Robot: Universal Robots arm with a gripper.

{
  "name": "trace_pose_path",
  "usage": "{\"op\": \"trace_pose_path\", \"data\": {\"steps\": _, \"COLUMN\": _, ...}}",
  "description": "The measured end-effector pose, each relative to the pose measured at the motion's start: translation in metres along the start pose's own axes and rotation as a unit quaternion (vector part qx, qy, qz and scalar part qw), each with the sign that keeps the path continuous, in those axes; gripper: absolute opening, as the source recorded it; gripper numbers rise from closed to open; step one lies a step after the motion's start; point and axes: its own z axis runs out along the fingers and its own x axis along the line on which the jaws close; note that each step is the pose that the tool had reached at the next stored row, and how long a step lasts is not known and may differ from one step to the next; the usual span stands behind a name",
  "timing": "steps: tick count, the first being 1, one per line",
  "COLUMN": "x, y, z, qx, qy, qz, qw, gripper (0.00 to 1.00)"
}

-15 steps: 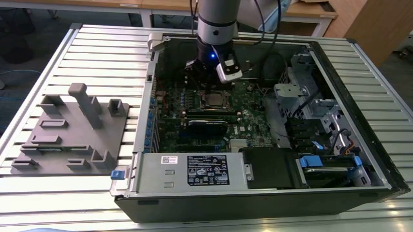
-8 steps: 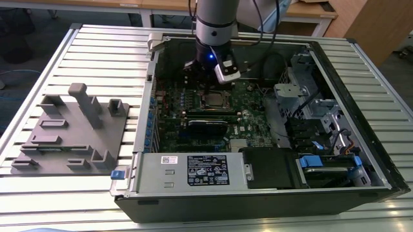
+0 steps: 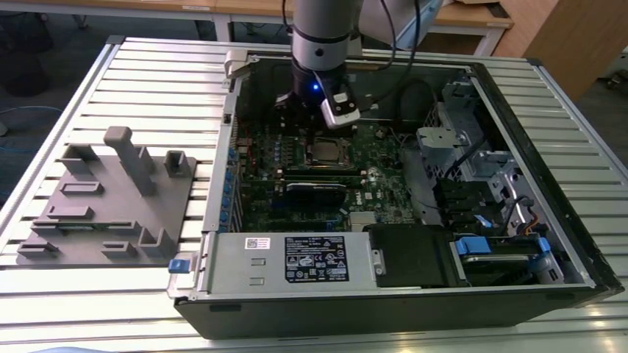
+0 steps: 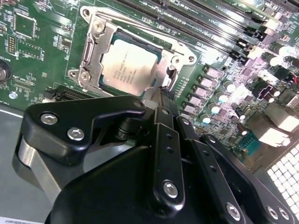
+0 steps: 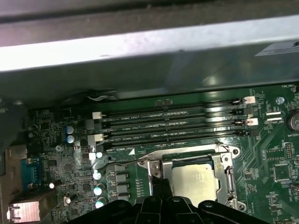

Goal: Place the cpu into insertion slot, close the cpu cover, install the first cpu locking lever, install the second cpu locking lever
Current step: 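Close the cpu cover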

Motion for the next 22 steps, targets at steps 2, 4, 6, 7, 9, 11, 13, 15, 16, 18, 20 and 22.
{"op": "trace_pose_path", "data": {"steps": 2, "x": 0.001, "y": -0.0001, "z": 0.0004, "qx": 0.0, "qy": 0.0, "qz": 0.0, "qw": 1.0, "gripper": 0.1}}
{"op": "trace_pose_path", "data": {"steps": 4, "x": 0.0024, "y": -0.0002, "z": 0.0007, "qx": 0.0, "qy": 0.0, "qz": 0.0, "qw": 1.0, "gripper": 0.1}}
{"op": "trace_pose_path", "data": {"steps": 6, "x": 0.0032, "y": -0.0001, "z": 0.001, "qx": 0.0, "qy": 0.0, "qz": 0.0, "qw": 1.0, "gripper": 0.1}}
{"op": "trace_pose_path", "data": {"steps": 7, "x": 0.0035, "y": 0.0, "z": 0.0011, "qx": 0.0002, "qy": 0.0, "qz": 0.0, "qw": 1.0, "gripper": 0.1}}
{"op": "trace_pose_path", "data": {"steps": 9, "x": 0.0041, "y": 0.0, "z": 0.0013, "qx": 0.0009, "qy": -0.0002, "qz": 0.0, "qw": 1.0, "gripper": 0.1}}
{"op": "trace_pose_path", "data": {"steps": 11, "x": 0.0043, "y": 0.0, "z": 0.0014, "qx": 0.0015, "qy": -0.0004, "qz": 0.0, "qw": 1.0, "gripper": 0.1}}
{"op": "trace_pose_path", "data": {"steps": 13, "x": 0.0044, "y": -0.0001, "z": 0.0014, "qx": 0.0017, "qy": -0.0004, "qz": 0.0, "qw": 1.0, "gripper": 0.1}}
{"op": "trace_pose_path", "data": {"steps": 15, "x": 0.0045, "y": -0.0001, "z": 0.0014, "qx": 0.0016, "qy": -0.0004, "qz": 0.0, "qw": 1.0, "gripper": 0.1}}
{"op": "trace_pose_path", "data": {"steps": 16, "x": 0.0045, "y": -0.0001, "z": 0.0014, "qx": 0.0016, "qy": -0.0004, "qz": 0.0, "qw": 1.0, "gripper": 0.1}}
{"op": "trace_pose_path", "data": {"steps": 18, "x": 0.0045, "y": 0.0, "z": 0.0015, "qx": 0.0016, "qy": -0.0004, "qz": 0.0, "qw": 1.0, "gripper": 0.1}}
{"op": "trace_pose_path", "data": {"steps": 20, "x": 0.0052, "y": -0.0001, "z": 0.0015, "qx": 0.0015, "qy": -0.0005, "qz": 0.0, "qw": 1.0, "gripper": 0.1}}
{"op": "trace_pose_path", "data": {"steps": 22, "x": 0.0066, "y": -0.0003, "z": 0.0015, "qx": 0.0016, "qy": -0.0004, "qz": 0.0, "qw": 1.0, "gripper": 0.1}}
